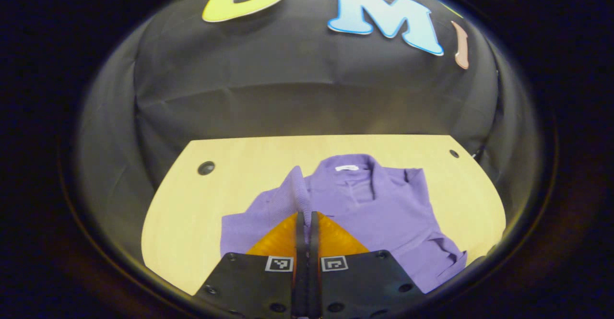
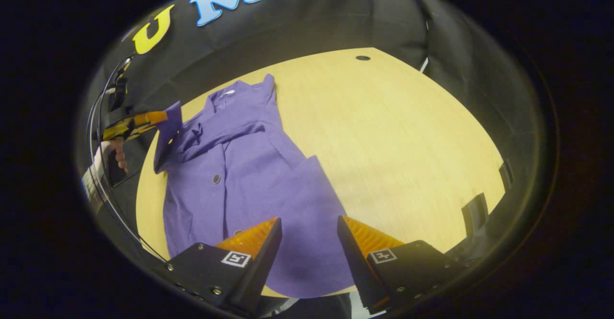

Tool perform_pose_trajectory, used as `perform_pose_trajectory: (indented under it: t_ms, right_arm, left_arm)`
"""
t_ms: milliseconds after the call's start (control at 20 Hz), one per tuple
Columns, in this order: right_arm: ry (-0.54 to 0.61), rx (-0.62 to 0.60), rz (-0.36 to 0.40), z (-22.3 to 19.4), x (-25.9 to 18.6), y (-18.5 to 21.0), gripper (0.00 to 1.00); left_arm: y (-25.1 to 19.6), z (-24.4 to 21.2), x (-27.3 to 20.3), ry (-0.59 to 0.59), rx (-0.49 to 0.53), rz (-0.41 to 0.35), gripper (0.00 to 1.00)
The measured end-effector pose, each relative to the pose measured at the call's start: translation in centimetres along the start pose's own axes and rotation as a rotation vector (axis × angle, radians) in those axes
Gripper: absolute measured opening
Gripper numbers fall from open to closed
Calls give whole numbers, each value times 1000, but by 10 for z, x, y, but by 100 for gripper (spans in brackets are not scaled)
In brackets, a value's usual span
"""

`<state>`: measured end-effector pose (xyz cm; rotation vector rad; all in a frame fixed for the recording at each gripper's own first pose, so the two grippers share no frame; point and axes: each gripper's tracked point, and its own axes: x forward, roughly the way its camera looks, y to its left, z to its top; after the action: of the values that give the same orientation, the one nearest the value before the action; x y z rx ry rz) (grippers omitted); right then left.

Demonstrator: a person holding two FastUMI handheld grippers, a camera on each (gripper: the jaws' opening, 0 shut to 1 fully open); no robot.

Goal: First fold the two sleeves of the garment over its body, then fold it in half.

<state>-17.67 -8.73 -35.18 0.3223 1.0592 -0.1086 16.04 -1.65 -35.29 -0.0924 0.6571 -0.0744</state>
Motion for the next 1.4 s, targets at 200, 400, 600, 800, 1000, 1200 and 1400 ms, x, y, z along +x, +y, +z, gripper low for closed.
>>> perform_pose_trajectory:
  t_ms: [200,400,600,800,1000,1200,1400]
  right_arm:
    - [-4,22,-6,0,-2,-9,75]
    - [-4,35,1,-2,-3,-12,75]
    - [8,25,7,-8,-4,-15,75]
    - [16,18,12,-10,-6,-21,75]
    - [26,18,15,-9,-4,-28,75]
    - [29,15,22,-4,-2,-31,75]
    - [40,-5,34,-1,3,-29,71]
  left_arm:
    - [-71,1,18,10,60,-90,7]
    - [-132,-5,26,26,108,-170,7]
    - [-169,-22,43,68,131,-201,7]
    - [-179,-44,64,124,135,-166,7]
    - [-180,-63,77,181,138,-140,7]
    - [-184,-71,78,210,89,-170,22]
    - [-181,-67,74,204,81,-172,84]
